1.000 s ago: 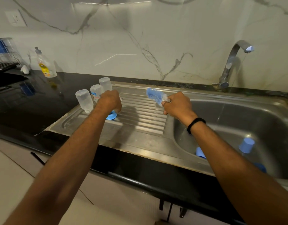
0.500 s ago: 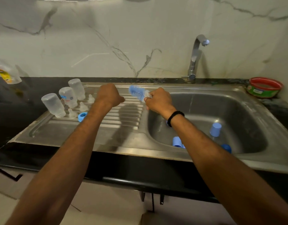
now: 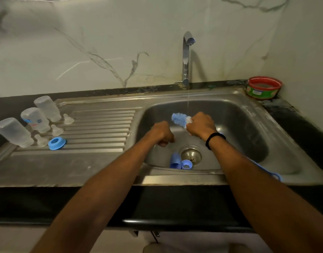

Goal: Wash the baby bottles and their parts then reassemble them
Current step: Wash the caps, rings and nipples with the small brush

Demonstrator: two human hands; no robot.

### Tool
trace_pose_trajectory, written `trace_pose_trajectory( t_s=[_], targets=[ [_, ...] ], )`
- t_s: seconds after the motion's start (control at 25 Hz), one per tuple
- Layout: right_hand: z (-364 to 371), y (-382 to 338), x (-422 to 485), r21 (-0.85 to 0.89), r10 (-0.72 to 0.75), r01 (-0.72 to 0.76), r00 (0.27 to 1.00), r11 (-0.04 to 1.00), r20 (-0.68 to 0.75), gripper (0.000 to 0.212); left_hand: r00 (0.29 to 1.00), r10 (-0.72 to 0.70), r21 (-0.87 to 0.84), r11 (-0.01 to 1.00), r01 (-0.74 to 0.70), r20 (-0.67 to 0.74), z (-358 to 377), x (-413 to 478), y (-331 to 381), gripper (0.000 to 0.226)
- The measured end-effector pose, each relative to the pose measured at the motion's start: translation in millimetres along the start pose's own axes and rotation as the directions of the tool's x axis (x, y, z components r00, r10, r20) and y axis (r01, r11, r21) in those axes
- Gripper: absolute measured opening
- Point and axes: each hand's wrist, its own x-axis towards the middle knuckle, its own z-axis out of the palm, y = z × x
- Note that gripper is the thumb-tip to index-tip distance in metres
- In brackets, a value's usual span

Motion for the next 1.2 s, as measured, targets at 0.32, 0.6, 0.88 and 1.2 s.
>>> trace_pose_trajectory(
  t_s=[0.32, 0.6, 0.88, 1.2],
  targets=[
    [15.0, 15.2, 28.0, 0.017, -0.005, 0.003, 0.998, 1.000, 0.065, 0.032, 0.865, 0.246, 0.483, 0.747, -0.457, 0.437, 76.1, 39.1, 33.2, 0.080],
    [13.9, 23.9, 33.2, 0.049, 0.020, -0.022, 0.999, 0.999, 0.037, 0.034, 0.848, 0.266, 0.404, 0.787, -0.466, 0.459, 84.3, 50.6, 36.0, 0.055],
    [3.4, 35.4, 42.1, 0.096, 0.106, -0.101, 0.993, 0.990, -0.053, 0.035, 0.996, 0.048, -0.650, 0.755, -0.085, -0.074, 31.1, 91.4, 19.7, 0.009],
    [1.3, 38.8, 59.9, -0.037, 0.067, -0.076, 0.978, 0.996, -0.198, 0.037, 0.987, -0.031, -0.985, -0.068, 0.156, 0.158, 33.1, 134.1, 33.2, 0.061]
  ],
)
